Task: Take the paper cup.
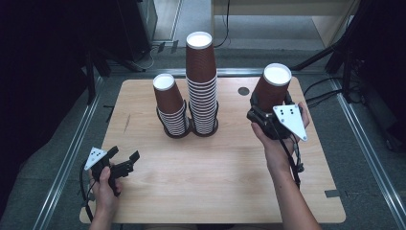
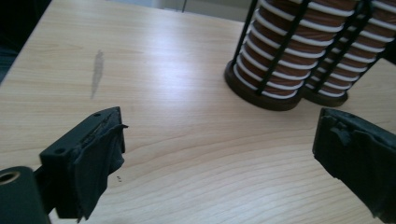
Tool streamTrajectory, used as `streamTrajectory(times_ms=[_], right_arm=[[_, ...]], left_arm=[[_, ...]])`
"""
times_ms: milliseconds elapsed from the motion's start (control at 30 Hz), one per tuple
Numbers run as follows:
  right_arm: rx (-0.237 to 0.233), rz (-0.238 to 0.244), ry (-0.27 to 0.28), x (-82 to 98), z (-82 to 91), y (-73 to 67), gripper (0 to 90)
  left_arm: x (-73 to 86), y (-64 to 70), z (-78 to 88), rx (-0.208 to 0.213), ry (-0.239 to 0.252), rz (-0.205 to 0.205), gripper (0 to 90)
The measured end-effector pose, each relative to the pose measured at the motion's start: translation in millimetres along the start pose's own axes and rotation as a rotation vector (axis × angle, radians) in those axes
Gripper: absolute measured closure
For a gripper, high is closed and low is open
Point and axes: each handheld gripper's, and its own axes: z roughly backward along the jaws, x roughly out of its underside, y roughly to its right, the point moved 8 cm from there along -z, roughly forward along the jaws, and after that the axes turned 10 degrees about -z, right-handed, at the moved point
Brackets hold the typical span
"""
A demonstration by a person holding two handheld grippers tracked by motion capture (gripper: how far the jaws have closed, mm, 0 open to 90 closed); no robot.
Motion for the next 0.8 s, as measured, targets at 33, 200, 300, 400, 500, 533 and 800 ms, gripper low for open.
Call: streamTrajectory(times_ms=[33,200,300,400,500,533,800], right_arm=[[0.0,0.0,0.0,0.0,0.0,0.0,12.8],[-0.006,-0.001,-0.024,17.7,7.4,5.1,12.8],[-0.013,0.0,-0.038,23.7,9.6,5.7,12.8],[-0.028,0.0,-0.051,31.4,13.2,5.8,12.8],[-0.043,0.007,-0.065,38.9,17.0,5.5,12.8],[-0.046,0.011,-0.065,41.0,18.3,5.7,12.8],[-0.081,0.031,-0.102,61.1,27.2,6.9,13.0]], left_arm=[[0.0,0.0,0.0,0.0,0.0,0.0,2.0],[-8.8,18.9,-1.9,0.026,0.009,-0.031,1.9],[-12.3,26.3,-3.7,0.04,0.013,-0.04,1.4],[-18.4,35.5,-7.1,0.027,0.011,-0.072,1.4],[-27.5,44.1,-9.6,0.012,0.019,-0.092,1.4],[-31.3,48.6,-10.6,0.016,0.024,-0.098,1.4],[-48.0,81.9,-27.2,0.067,0.026,-0.125,1.4]])
